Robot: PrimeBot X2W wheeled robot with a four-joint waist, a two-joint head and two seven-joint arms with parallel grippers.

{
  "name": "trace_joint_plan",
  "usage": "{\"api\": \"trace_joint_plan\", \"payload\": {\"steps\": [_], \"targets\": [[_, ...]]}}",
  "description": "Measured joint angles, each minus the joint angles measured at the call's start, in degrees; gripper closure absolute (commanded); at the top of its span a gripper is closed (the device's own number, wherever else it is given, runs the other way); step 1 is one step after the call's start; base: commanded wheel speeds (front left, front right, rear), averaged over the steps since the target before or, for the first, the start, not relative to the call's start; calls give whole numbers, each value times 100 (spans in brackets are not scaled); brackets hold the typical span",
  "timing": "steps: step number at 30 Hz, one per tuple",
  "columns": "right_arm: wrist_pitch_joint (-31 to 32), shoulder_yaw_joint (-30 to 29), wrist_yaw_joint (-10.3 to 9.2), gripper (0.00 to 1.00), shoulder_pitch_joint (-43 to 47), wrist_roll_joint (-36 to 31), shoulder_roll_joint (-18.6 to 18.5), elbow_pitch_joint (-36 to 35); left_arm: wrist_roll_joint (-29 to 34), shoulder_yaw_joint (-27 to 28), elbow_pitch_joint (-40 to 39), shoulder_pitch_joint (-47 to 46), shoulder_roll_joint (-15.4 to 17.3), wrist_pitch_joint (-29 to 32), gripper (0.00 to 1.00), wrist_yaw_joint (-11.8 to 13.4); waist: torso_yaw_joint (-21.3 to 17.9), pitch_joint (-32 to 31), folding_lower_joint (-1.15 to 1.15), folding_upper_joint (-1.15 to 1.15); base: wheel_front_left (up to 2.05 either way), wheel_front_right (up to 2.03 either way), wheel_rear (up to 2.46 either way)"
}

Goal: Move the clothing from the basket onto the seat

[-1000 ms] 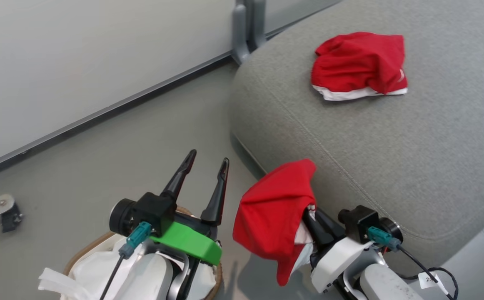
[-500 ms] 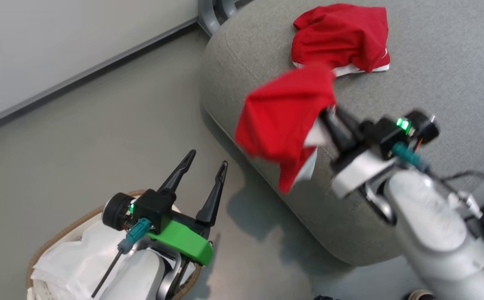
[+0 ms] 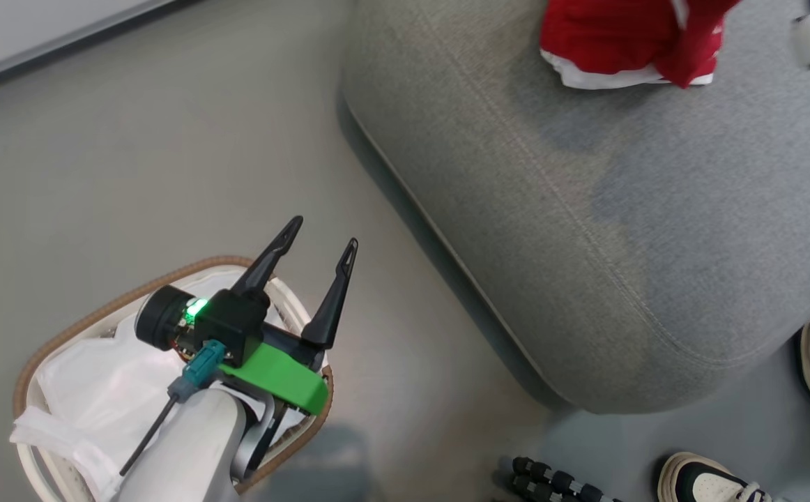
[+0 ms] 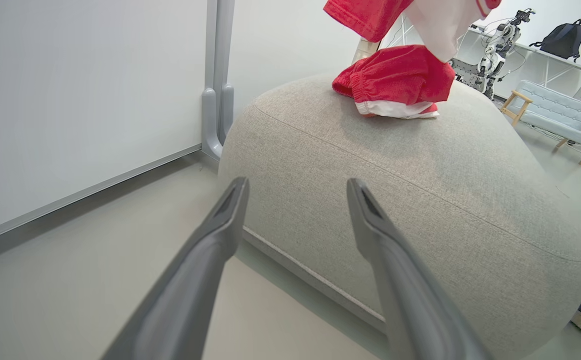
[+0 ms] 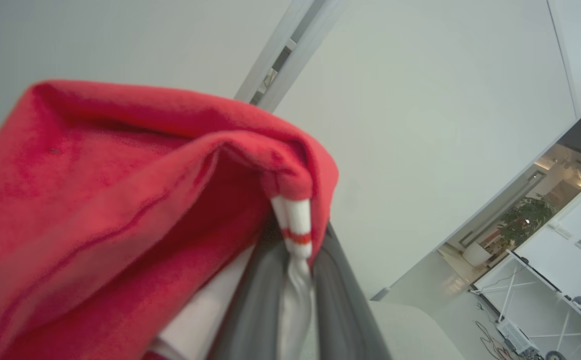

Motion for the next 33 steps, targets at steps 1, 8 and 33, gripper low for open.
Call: {"api": "trace_joint_plan", "payload": {"steps": [1,8,33], "targets": [[0,-179,0,100,-62,-57,-52,148,0,-3,-10,-33,22,0,0,-1,41,74,0,0,0,0,0],[1,-1397,0,100,-162,-428,-135,1198,1,-85,-47,-288,187,0,0,-1,331,573,1,0,0,0,0],[-1,-3715,0,0,1221,-1210,890,1572,36,49,-20,-504,196,0,0,-1,934,1185,1,0,0,0,0]]}}
